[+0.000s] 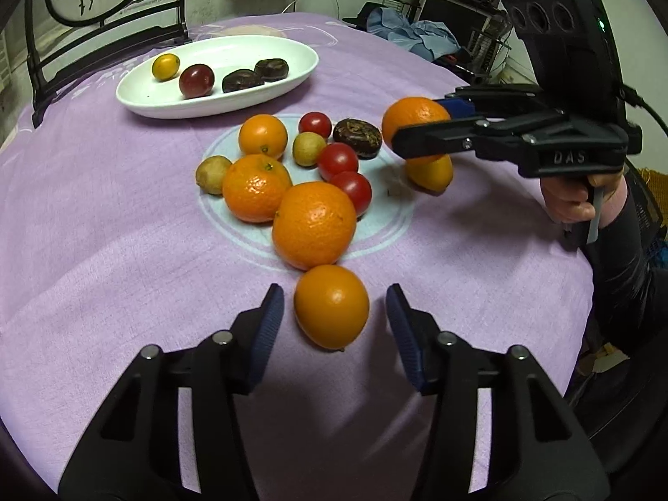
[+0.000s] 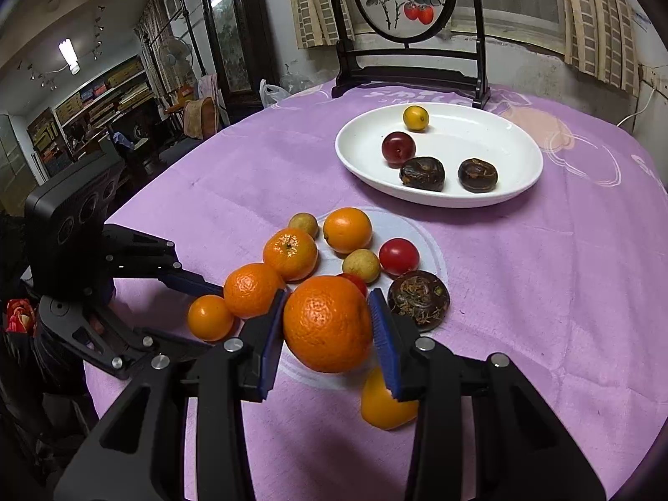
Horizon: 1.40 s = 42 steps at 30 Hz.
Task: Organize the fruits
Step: 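Grasp a small orange with the right tool while the left tool grasps a mandarin, then place both citrus fruits on the white oval plate and open both tools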
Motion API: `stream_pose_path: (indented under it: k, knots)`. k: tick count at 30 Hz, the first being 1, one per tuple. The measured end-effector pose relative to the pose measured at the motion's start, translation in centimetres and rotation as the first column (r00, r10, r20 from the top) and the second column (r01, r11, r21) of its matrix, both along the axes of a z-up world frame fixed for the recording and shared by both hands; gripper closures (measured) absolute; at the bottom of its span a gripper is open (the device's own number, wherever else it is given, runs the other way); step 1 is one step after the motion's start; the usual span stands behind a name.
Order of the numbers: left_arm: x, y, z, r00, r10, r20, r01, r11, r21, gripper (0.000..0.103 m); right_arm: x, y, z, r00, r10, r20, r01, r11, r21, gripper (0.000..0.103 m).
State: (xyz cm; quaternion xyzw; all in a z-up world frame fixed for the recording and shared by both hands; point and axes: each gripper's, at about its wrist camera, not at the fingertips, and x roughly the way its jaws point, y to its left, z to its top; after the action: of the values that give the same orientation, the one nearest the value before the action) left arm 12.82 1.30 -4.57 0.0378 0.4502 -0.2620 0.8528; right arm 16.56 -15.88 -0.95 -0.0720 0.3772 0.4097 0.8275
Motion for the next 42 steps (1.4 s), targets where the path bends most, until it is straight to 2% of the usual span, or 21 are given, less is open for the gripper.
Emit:
stream_pose_path:
  k: [8,13,15,17,21,24,26,28,30,34,38,40,42]
  knots:
    - [0.3,-0.2,-0.4,1.0,-0.003,-0.005,0.003,1.0,0.005,0.068,-0.3,-0.4,0.0,1.0,-0.004,0.004,0.004,1.0,0.013,0.063]
    - [0.3,0.2,-0.2,1.0,-0.006,-0.01,0.006,1.0,-0.02,0.068,-0.1,-1.0,0.4,1.0,0.0,-0.001,0.0,0.998,0.055,0.063]
    - [0.2,0.5,0.3,1.0,-0.015,0.001,0.015,0.998,-0.061,0.068,0.2,-1.3,0.6,1.0,0.005,-0.018,-0.003,0.996,0.087,0.063]
    - [-0.1,1.3,1.5,0.999,-0.021,0.031,0.026,0.99,-0.14,0.068,0.4,-1.7,0.7,0.999,0.008,-0.043,-0.002,0.992,0.127,0.063]
    - [0.8,2.8,3.9,0.998,-0.007,0.07,0.028,0.955,-0.297,0.068,2.0,-2.6,0.8,0.994,-0.025,-0.104,0.048,0.972,0.228,0.063]
    - [3.2,3.1,6.1,0.995,0.03,0.098,0.007,0.932,-0.361,0.068,4.5,-3.5,1.4,0.983,-0.111,-0.145,0.154,0.934,0.323,0.063]
    - [6.0,3.2,7.5,0.989,0.113,0.099,-0.068,0.924,-0.377,0.068,6.2,-3.5,2.1,0.969,-0.208,-0.129,0.24,0.913,0.329,0.063]
    - [9.0,3.2,8.1,0.967,0.237,0.096,-0.192,0.921,-0.339,0.068,7.6,-2.6,2.7,0.956,-0.283,-0.073,0.292,0.911,0.292,0.063]
    - [12.3,3.1,7.9,0.924,0.366,0.108,-0.331,0.91,-0.248,0.068,9.6,-1.2,2.6,0.941,-0.337,-0.04,0.337,0.912,0.232,0.063]
    - [16.9,3.0,6.4,0.862,0.491,0.126,-0.481,0.871,-0.105,0.068,13.1,0.6,0.9,0.925,-0.372,-0.074,0.379,0.913,0.149,0.063]
    - [19.4,3.3,5.3,0.843,0.527,0.109,-0.527,0.849,-0.03,0.068,15.2,2.4,-0.6,0.927,-0.366,-0.084,0.371,0.927,0.052,0.063]
    - [20.1,3.2,4.8,0.84,0.532,0.112,-0.535,0.845,-0.004,0.068,15.6,2.4,-0.9,0.931,-0.347,-0.113,0.356,0.932,0.071,0.062]
    - [20.2,3.2,4.6,0.837,0.535,0.112,-0.54,0.842,0.01,0.068,15.6,2.6,-0.7,0.934,-0.341,-0.105,0.349,0.935,0.066,0.061]
